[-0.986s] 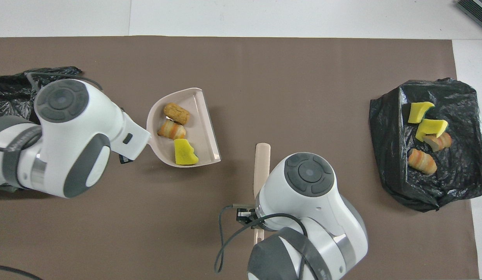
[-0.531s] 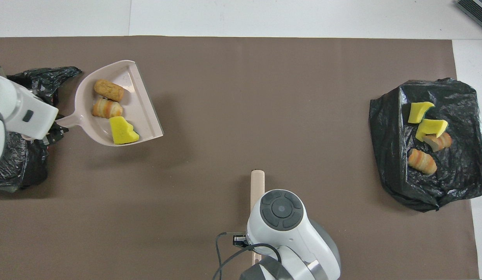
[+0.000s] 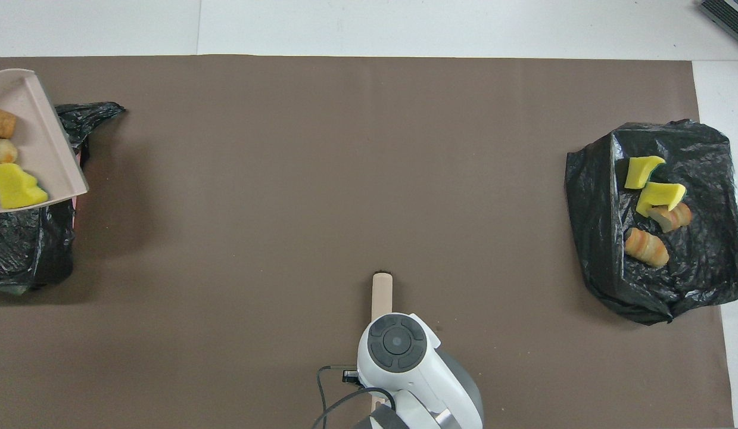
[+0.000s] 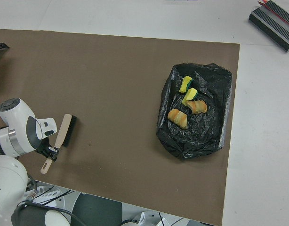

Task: Sweep and dump trash in bin
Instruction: 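Tip the dustpan to dump the pieces into the black bag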

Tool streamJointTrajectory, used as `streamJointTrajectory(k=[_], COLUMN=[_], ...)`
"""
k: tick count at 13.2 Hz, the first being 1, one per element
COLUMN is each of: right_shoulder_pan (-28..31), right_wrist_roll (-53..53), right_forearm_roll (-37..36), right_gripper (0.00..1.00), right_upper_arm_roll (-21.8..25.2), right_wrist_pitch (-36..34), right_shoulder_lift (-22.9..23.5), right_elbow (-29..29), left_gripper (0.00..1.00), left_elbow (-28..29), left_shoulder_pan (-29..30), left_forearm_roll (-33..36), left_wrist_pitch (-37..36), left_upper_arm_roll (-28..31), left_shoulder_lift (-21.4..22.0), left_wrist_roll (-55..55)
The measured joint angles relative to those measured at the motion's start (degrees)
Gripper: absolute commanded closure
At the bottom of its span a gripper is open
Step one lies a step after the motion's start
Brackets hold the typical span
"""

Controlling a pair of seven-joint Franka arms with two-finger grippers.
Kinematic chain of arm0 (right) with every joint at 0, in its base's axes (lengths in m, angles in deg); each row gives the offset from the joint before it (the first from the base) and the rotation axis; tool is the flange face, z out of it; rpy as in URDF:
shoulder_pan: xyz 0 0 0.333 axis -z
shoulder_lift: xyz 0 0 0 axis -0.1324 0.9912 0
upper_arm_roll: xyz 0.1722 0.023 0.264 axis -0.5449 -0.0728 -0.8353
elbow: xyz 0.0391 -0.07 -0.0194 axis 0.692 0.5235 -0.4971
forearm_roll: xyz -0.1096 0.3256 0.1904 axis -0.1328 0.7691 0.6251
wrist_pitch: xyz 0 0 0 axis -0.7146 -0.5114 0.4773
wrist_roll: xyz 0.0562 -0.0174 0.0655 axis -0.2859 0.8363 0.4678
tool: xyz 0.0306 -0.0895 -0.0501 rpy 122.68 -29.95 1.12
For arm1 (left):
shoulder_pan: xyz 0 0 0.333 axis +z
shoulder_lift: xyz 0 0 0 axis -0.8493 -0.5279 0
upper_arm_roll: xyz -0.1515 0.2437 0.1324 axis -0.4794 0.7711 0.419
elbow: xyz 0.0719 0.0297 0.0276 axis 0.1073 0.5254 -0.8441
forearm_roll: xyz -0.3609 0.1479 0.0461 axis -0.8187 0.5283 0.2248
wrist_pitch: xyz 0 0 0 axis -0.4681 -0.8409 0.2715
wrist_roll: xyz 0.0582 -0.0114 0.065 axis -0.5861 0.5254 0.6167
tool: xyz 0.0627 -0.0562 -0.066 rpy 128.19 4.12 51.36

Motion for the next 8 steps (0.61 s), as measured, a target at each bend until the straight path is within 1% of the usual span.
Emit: streamJointTrajectory(k=[2,3,4,5,8], right_shoulder_pan=[0.02,0.02,0.03,0.08,0.41], right_wrist_roll=[0.00,0.00,0.00,0.00,0.02], right_forearm_roll=[0.00,0.00,0.00,0.00,-0.27], right_gripper=[1.00,0.81,0.27,0.00,0.00], right_upper_arm_roll=[0.03,0.03,0.03,0.04,0.32], right_wrist_pitch=[0.00,0.00,0.00,0.00,0.09], right_shoulder_lift=[0.00,0.00,0.00,0.00,0.25], right_elbow=[0.00,0.00,0.00,0.00,-0.87], left_gripper=[1.00,1.00,1.00,1.00,1.00], left_elbow=[-5.03,-7.10,-8.41,-9.12,-9.35], left_shoulder_pan=[2.49,2.76,2.80,2.80,2.44], left_forearm_roll=[5.23,7.81,10.29,13.72,26.78], left_wrist_pitch=[0.01,0.06,0.16,0.22,0.29], left_upper_arm_roll=[-0.06,-0.06,-0.10,-0.23,-0.88], left_shoulder_lift=[-2.99,-4.15,-4.95,-5.42,-5.81], left_wrist_roll=[-4.79,-6.78,-8.00,-8.56,-8.93])
